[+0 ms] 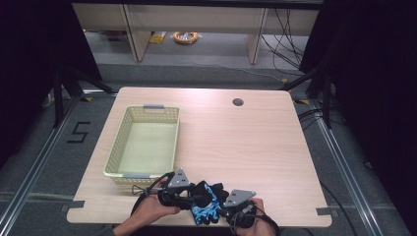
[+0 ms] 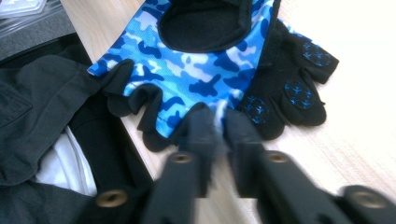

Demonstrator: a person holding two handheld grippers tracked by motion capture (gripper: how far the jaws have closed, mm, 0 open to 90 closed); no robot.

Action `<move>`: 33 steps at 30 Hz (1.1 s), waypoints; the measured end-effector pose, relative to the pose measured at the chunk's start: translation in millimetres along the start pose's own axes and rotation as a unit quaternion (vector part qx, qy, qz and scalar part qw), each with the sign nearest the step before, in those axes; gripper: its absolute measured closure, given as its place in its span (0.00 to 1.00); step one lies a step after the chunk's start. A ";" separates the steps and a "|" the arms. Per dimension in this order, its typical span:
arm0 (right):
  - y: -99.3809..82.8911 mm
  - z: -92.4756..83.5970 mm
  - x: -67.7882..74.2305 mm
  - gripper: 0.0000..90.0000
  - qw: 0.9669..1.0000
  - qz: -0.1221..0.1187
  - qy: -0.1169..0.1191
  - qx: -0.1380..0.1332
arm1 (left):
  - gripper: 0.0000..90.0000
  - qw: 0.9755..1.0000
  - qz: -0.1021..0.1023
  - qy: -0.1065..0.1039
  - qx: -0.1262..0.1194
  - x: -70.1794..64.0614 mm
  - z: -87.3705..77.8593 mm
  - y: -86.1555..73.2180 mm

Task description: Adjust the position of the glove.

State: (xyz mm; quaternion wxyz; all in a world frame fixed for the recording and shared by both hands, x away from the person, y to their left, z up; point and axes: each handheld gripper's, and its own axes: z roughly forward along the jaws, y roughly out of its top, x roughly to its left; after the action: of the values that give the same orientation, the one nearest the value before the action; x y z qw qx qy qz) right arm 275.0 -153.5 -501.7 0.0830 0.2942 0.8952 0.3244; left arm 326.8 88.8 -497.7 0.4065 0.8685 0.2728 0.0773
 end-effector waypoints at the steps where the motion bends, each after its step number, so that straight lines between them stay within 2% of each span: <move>1: 0.4 -0.5 -0.4 0.96 1.000 -0.004 0.002 -0.001 | 0.64 1.000 0.019 0.000 0.003 1.4 0.2 0.7; 2: 0.9 -0.2 -2.6 0.98 1.000 -0.018 0.005 -0.005 | 0.68 1.000 0.022 0.000 0.003 2.1 0.5 0.9; 3: 1.0 0.0 -3.3 0.98 1.000 -0.021 0.003 -0.008 | 0.71 1.000 0.010 -0.002 0.007 1.8 0.9 0.9; 4: 1.0 0.2 -3.9 0.98 1.000 -0.024 0.003 -0.009 | 0.77 1.000 0.014 -0.001 0.016 2.9 0.9 1.5; 5: 0.9 0.0 -3.3 0.98 1.000 -0.017 0.004 -0.009 | 0.80 1.000 0.010 -0.001 0.013 2.5 1.7 1.8; 6: 1.0 -1.4 -2.3 0.98 1.000 -0.004 0.005 -0.006 | 0.83 1.000 0.018 0.000 0.011 2.0 1.9 2.4; 7: 1.9 -3.0 -3.5 0.99 1.000 -0.004 0.005 -0.016 | 0.88 1.000 0.011 0.000 0.013 -0.3 2.1 2.0; 9: 2.1 -4.2 -3.2 0.99 1.000 0.003 0.007 -0.020 | 0.90 1.000 0.011 -0.001 0.013 -1.9 0.9 2.6; 10: 2.3 -6.2 -3.2 0.99 1.000 0.009 0.012 -0.021 | 0.92 1.000 0.005 -0.006 0.007 -3.3 -1.3 3.7; 11: 3.1 -11.1 -6.9 0.99 0.999 0.000 0.024 -0.035 | 0.92 1.000 0.013 -0.004 0.007 -2.9 -4.8 5.6; 12: 3.1 -11.1 -6.9 0.99 0.999 0.000 0.024 -0.035 | 0.92 1.000 0.012 -0.005 0.003 -2.5 -7.1 6.7; 13: 3.4 -14.1 -6.5 0.99 0.999 0.012 0.026 -0.037 | 0.92 1.000 -0.020 -0.014 -0.012 -4.0 -10.5 7.7; 14: 4.8 -17.9 -8.4 0.99 0.999 0.011 0.027 -0.045 | 0.92 0.999 -0.032 -0.018 -0.018 -3.2 -14.2 8.3; 15: 6.3 -21.8 -10.5 0.99 0.999 0.009 0.025 -0.047 | 0.92 0.999 -0.038 -0.024 -0.024 -2.8 -17.6 8.9; 16: 7.7 -25.6 -12.6 0.99 0.999 0.004 0.016 -0.051 | 0.92 0.998 -0.054 -0.028 -0.031 -4.4 -20.2 8.7; 17: 9.1 -28.7 -14.9 0.99 0.999 0.002 0.012 -0.052 | 0.92 0.997 -0.054 -0.033 -0.035 -4.5 -22.5 8.8; 19: 12.3 -33.7 -20.5 0.99 0.998 -0.008 -0.002 -0.056 | 0.91 0.996 -0.069 -0.036 -0.034 -6.1 -24.8 7.6; 20: 13.7 -35.5 -21.9 0.99 0.999 -0.001 -0.007 -0.052 | 0.91 0.994 -0.084 -0.047 -0.043 -7.9 -23.7 6.5; 22: 17.1 -37.8 -26.4 0.99 0.999 -0.009 -0.016 -0.052 | 0.91 0.992 -0.103 -0.051 -0.044 -11.1 -22.7 3.7; 25: 22.4 -38.3 -32.1 0.99 0.998 -0.017 -0.029 -0.044 | 0.90 0.987 -0.136 -0.068 -0.050 -14.2 -21.5 0.4; 26: 24.0 -36.9 -34.5 0.99 0.998 -0.017 -0.033 -0.048 | 0.90 0.985 -0.148 -0.065 -0.057 -16.2 -20.8 -0.5; 27: 26.0 -36.1 -37.9 0.99 0.998 -0.024 -0.035 -0.051 | 0.90 0.985 -0.147 -0.063 -0.058 -18.3 -21.3 -1.2; 28: 28.0 -35.9 -40.1 0.99 0.998 -0.021 -0.035 -0.043 | 0.90 0.985 -0.149 -0.062 -0.061 -20.3 -21.3 -2.2; 30: 31.9 -32.5 -44.7 0.99 0.998 -0.026 -0.032 -0.044 | 0.89 0.983 -0.158 -0.062 -0.064 -24.1 -21.1 -4.5; 31: 33.9 -29.4 -47.1 0.99 0.998 -0.030 -0.034 -0.047 | 0.89 0.982 -0.167 -0.060 -0.070 -25.9 -20.3 -6.0; 32: 36.7 -26.9 -50.0 0.99 0.998 -0.033 -0.031 -0.042 | 0.89 0.982 -0.167 -0.063 -0.065 -25.9 -20.5 -6.9; 33: 38.2 -24.4 -50.7 0.99 0.998 -0.032 -0.030 -0.042 | 0.89 0.981 -0.173 -0.064 -0.064 -27.2 -19.8 -7.8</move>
State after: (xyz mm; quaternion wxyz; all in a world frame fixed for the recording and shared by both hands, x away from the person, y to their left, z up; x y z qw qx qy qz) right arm 326.0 -172.5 -460.9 0.1322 0.2713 0.8868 0.3500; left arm 293.7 91.4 -488.1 0.4849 0.7836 0.3870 -0.0325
